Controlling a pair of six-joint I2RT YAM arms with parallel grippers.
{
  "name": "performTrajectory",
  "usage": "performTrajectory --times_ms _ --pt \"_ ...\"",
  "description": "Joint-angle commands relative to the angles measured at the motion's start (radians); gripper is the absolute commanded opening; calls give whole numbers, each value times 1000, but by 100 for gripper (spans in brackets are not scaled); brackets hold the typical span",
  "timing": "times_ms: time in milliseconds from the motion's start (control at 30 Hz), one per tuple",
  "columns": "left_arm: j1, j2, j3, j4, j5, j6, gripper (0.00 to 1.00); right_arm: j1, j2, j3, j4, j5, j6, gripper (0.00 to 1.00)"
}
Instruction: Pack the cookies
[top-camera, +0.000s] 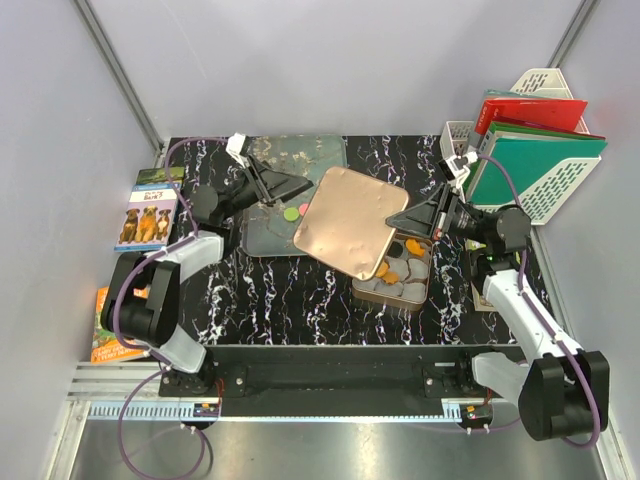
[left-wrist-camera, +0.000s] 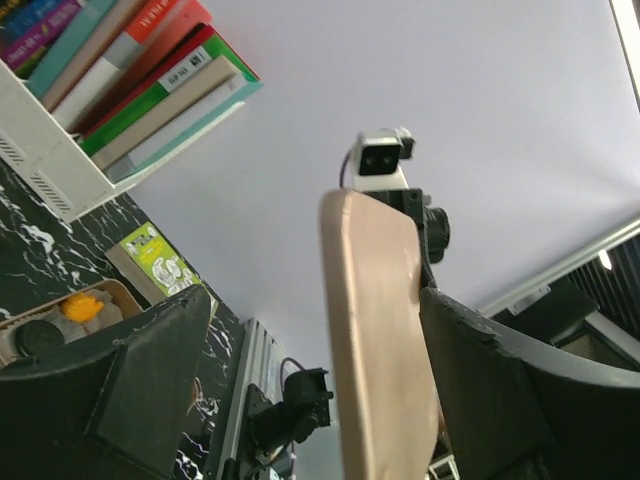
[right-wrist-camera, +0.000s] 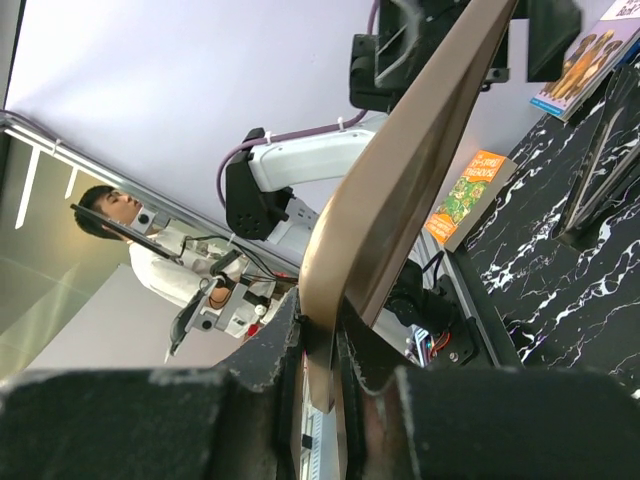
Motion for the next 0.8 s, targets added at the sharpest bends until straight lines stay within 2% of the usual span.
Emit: performTrajectory --times_ms 0,200,300,333,433,467,567,600,633,700,733,767 --pt "-57 -62 -10 318 63 37 85 -4 28 44 110 6 35 0" --pt "-116 -62 -27 300 91 52 77 -4 61 49 193 8 92 0" --pt "-124 -59 -47 312 93 48 67 -5 58 49 193 8 92 0" --pt "-127 -59 -52 315 94 45 60 -4 58 49 193 8 92 0" --pt "-129 -57 -62 333 105 32 49 -4 59 48 192 9 92 0" --pt "-129 -59 -67 338 106 29 40 -4 59 48 192 8 92 0" --pt "-130 -57 -69 349 111 18 23 -4 58 48 189 9 89 0" --pt "-129 -56 -67 352 113 15 20 -4 59 48 187 8 89 0" --pt "-129 -54 -66 352 113 12 18 -4 55 49 184 8 87 4" --pt "-129 -50 -58 358 114 2 13 -5 44 51 157 4 71 19" --pt "-129 -50 -52 362 114 0 13 -4 39 55 117 3 48 38" --pt "-130 -45 -50 365 114 -6 12 -4 33 58 94 4 35 46"
